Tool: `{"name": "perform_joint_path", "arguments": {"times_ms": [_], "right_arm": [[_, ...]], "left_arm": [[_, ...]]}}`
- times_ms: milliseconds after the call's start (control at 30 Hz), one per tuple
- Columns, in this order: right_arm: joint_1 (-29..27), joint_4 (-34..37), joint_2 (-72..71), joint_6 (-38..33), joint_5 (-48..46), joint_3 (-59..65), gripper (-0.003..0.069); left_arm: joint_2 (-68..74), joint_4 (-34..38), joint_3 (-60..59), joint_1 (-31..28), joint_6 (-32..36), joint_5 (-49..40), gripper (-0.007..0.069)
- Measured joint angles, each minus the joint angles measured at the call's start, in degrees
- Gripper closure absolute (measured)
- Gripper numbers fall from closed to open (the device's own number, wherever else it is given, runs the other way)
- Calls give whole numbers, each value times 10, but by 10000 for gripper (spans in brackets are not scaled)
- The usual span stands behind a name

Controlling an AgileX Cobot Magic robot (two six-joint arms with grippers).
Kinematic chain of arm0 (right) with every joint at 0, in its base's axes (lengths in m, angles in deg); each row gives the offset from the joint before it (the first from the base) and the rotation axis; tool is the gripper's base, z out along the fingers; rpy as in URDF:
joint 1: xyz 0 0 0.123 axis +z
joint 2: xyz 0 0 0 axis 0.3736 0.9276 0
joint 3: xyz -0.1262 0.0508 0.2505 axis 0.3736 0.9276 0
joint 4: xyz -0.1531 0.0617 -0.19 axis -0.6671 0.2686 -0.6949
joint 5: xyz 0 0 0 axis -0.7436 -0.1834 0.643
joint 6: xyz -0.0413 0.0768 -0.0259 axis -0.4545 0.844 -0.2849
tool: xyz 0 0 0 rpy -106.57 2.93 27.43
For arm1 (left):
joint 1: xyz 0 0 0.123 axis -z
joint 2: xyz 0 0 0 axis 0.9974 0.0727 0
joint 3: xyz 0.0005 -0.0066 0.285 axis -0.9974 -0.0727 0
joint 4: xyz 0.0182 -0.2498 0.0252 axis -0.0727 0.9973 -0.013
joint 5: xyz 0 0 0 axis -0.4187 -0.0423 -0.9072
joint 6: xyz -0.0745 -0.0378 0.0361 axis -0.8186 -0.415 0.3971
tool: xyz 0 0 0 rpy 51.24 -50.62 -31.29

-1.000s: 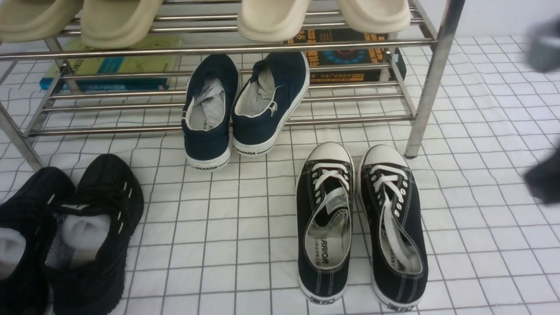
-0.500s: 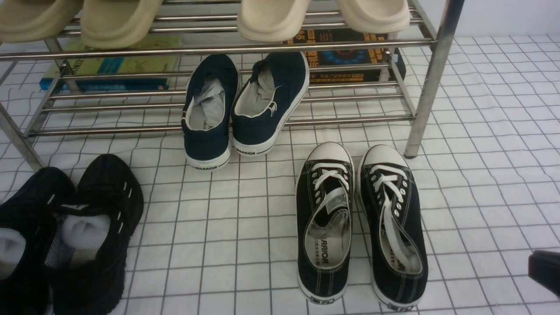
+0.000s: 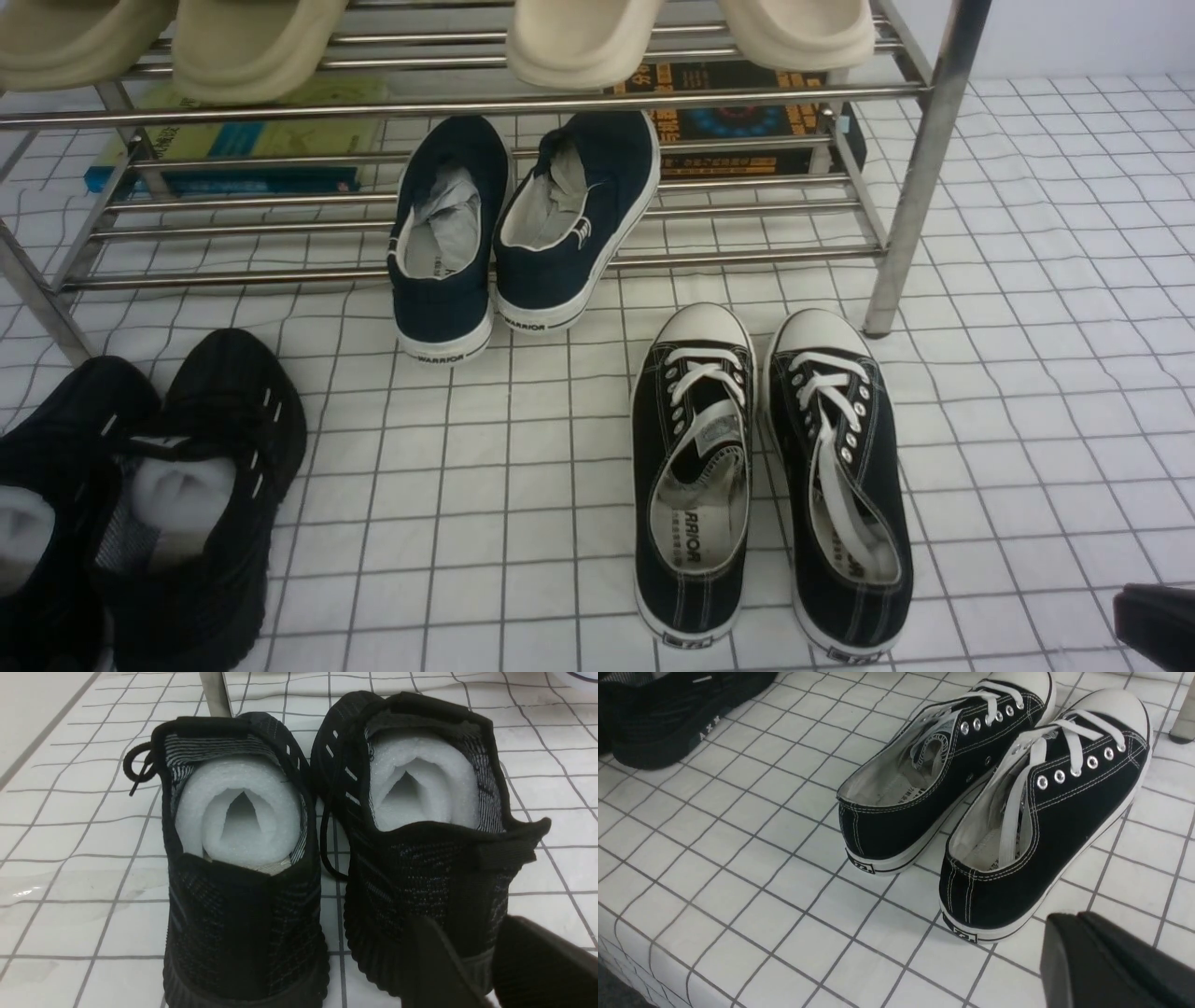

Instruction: Take the shoes off the shelf with your hand from the white checkered tablecloth.

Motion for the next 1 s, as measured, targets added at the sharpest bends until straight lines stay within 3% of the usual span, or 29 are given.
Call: {"name": "perform_joint_path", "arguments": {"times_ms": [200, 333, 467, 500, 533, 600, 767, 1000], "right_arm": [[0, 11, -6, -17, 31, 23, 653], [-21, 11, -47, -75, 89, 81, 649], [-99, 20, -132, -100, 97, 133, 648], [-147, 23, -175, -100, 93, 152, 647], [-153, 23, -180, -100, 92, 155, 646], [-221, 24, -233, -103, 78, 178, 644], [-329, 26, -256, -100, 73, 222, 637], [-357, 28, -257, -103, 64, 223, 627]], "left_arm": [[0, 0, 0, 0, 0, 0, 385], [0, 0, 0, 0, 0, 0, 385], [0, 0, 0, 0, 0, 0, 385], [0, 0, 0, 0, 0, 0, 385], [0, 0, 0, 0, 0, 0, 385], [0, 0, 0, 0, 0, 0, 385], [0, 0, 0, 0, 0, 0, 385], [0, 0, 0, 0, 0, 0, 385]]}}
